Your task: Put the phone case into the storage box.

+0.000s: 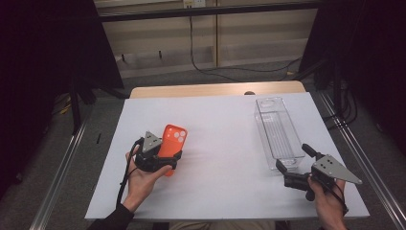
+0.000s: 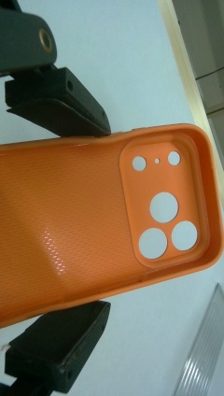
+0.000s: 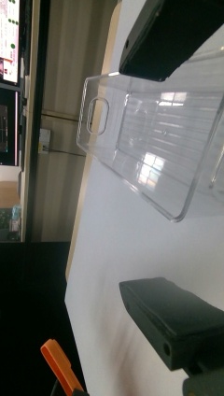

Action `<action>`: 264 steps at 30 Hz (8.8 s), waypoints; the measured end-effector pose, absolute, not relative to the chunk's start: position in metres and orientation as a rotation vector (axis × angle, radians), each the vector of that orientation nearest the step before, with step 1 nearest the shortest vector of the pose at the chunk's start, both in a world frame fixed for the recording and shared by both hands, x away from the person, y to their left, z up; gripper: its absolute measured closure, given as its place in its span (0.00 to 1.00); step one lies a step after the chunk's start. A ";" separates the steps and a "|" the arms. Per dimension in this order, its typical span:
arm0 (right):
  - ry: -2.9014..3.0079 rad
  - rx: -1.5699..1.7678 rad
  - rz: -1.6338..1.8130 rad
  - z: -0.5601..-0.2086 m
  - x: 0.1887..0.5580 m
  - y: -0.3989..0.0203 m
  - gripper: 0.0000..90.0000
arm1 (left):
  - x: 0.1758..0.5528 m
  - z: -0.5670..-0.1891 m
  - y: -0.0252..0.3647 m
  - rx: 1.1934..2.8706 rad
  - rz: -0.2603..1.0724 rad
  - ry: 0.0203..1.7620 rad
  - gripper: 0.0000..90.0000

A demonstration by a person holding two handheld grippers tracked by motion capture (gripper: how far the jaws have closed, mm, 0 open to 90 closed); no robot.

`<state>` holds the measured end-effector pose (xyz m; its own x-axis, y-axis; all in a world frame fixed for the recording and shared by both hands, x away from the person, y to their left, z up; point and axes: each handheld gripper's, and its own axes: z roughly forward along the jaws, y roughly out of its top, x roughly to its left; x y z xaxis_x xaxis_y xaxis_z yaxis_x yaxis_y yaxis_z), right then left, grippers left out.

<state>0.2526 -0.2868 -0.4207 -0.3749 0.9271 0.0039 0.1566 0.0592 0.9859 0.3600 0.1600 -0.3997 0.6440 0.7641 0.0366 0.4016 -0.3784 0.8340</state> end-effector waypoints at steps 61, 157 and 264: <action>1.993 1.111 1.379 -0.386 0.311 -0.193 0.03 | 0.344 -0.406 0.059 2.008 0.620 0.624 0.15; 2.038 1.828 1.464 -0.371 0.348 -0.183 0.91 | 0.325 -0.422 0.024 1.981 0.850 0.500 0.14; 1.828 1.523 1.428 -0.340 0.343 -0.230 0.93 | 0.332 -0.419 0.176 1.652 0.670 0.747 0.02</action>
